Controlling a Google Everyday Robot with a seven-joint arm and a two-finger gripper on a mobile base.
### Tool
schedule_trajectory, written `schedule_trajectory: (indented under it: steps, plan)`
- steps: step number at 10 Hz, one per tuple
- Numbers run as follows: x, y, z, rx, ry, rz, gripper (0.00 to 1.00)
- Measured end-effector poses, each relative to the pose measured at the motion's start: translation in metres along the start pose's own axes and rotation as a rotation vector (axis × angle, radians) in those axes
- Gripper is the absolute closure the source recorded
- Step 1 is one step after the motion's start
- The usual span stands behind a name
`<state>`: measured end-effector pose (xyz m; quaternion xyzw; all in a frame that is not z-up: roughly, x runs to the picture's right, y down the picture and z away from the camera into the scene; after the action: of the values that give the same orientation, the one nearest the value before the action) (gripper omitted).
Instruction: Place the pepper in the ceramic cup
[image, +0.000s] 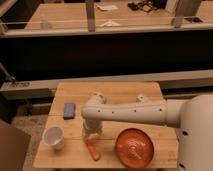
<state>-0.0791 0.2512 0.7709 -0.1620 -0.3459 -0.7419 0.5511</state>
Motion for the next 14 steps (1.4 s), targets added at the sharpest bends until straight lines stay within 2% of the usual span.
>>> schedule_trajectory:
  steps: [1, 4, 5, 7, 8, 10, 12, 14]
  plan:
    - [-0.001, -0.003, -0.002, -0.003, 0.001, -0.013, 0.22]
    - [0.000, 0.000, -0.017, -0.003, 0.010, -0.019, 0.41]
    - [0.001, -0.002, -0.015, -0.001, 0.005, -0.022, 0.40]
    - [0.001, 0.000, 0.004, 0.001, -0.001, -0.030, 0.24]
    - [0.002, 0.000, 0.016, 0.004, -0.002, -0.033, 0.20]
    - [0.002, 0.003, 0.019, 0.005, 0.000, -0.031, 0.20]
    - [0.003, 0.004, 0.011, 0.009, -0.003, -0.043, 0.20]
    - [0.005, 0.005, 0.019, 0.010, -0.011, -0.043, 0.20]
